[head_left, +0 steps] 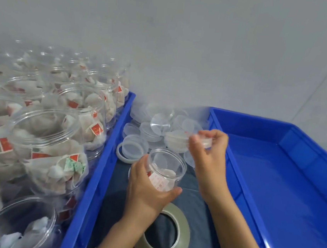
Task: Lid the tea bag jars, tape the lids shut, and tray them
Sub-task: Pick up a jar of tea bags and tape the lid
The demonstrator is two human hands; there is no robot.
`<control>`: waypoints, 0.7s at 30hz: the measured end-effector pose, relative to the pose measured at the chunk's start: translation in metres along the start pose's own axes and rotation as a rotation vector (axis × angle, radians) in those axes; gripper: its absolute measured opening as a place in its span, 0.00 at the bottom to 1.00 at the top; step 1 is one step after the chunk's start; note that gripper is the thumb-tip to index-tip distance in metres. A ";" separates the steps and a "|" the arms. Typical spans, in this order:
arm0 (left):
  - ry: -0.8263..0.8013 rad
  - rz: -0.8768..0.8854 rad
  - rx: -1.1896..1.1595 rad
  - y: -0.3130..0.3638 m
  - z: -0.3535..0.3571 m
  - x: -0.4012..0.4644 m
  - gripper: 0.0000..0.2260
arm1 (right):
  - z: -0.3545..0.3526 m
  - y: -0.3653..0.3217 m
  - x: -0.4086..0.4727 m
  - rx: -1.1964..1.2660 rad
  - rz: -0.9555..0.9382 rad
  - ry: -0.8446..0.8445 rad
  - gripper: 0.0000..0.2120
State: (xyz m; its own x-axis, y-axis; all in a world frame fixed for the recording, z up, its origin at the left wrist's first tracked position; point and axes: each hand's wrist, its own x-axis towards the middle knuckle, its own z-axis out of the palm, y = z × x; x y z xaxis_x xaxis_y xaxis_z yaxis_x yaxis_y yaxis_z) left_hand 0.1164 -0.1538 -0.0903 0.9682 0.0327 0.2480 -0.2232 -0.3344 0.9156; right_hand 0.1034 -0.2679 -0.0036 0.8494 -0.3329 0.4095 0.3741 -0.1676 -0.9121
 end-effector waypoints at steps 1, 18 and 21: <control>-0.009 -0.001 -0.025 0.001 0.000 -0.001 0.48 | 0.004 0.002 -0.003 -0.021 0.024 -0.020 0.23; -0.289 0.118 -0.486 0.025 -0.033 -0.003 0.32 | -0.021 0.007 -0.011 -0.134 0.014 -0.424 0.28; -0.262 0.122 -0.503 0.029 -0.033 -0.005 0.32 | -0.023 -0.001 -0.009 -0.285 0.021 -0.487 0.27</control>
State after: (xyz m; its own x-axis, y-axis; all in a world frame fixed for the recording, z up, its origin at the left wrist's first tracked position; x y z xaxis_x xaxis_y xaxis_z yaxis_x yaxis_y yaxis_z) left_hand 0.1013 -0.1329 -0.0550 0.9136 -0.2333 0.3330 -0.2989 0.1698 0.9391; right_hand 0.0868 -0.2863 -0.0055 0.9546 0.1167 0.2741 0.2973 -0.4325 -0.8512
